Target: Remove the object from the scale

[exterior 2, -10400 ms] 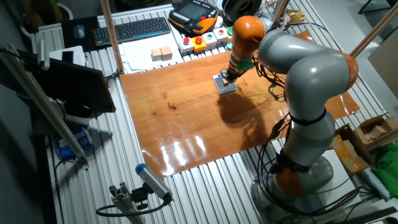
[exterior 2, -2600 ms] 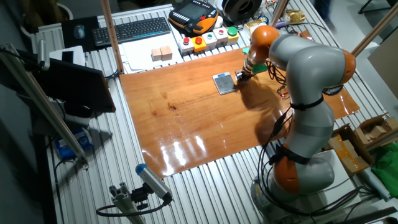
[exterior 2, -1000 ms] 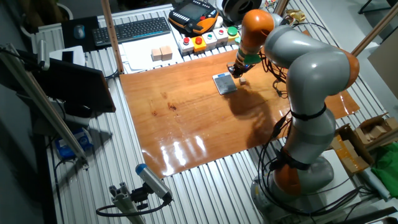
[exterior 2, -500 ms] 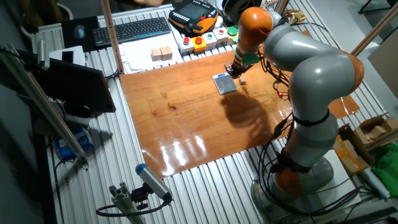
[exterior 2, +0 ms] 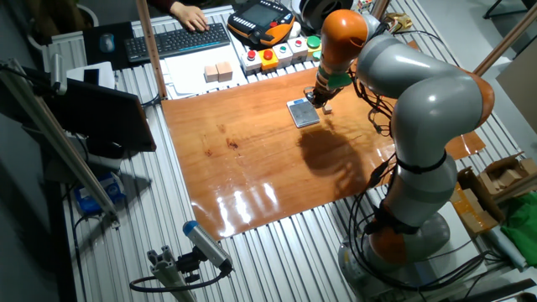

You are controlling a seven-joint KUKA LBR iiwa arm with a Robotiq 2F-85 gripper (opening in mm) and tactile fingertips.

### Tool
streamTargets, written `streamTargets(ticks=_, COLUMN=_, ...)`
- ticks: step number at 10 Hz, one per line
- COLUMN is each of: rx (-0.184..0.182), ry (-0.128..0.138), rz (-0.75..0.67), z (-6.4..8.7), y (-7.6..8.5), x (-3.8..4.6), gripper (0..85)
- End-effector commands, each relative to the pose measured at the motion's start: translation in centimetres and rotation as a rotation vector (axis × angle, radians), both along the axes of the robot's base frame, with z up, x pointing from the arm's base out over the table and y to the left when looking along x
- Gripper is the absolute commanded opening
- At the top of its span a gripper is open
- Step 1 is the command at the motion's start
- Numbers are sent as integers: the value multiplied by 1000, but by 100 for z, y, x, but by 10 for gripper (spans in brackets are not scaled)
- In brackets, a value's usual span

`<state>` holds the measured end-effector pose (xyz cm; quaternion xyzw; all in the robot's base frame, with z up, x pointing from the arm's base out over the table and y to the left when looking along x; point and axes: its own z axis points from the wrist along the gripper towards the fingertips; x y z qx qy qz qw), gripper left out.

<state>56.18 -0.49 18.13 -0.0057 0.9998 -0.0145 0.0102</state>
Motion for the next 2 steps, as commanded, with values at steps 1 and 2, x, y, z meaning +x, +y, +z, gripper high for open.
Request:
streamTargets(ticks=1, rx=1, ry=2, rz=0, z=-3, y=3, x=1, gripper=7)
streamTargets(ticks=2, rx=1, ry=3, rz=0, z=-5, y=4, x=3, gripper=7)
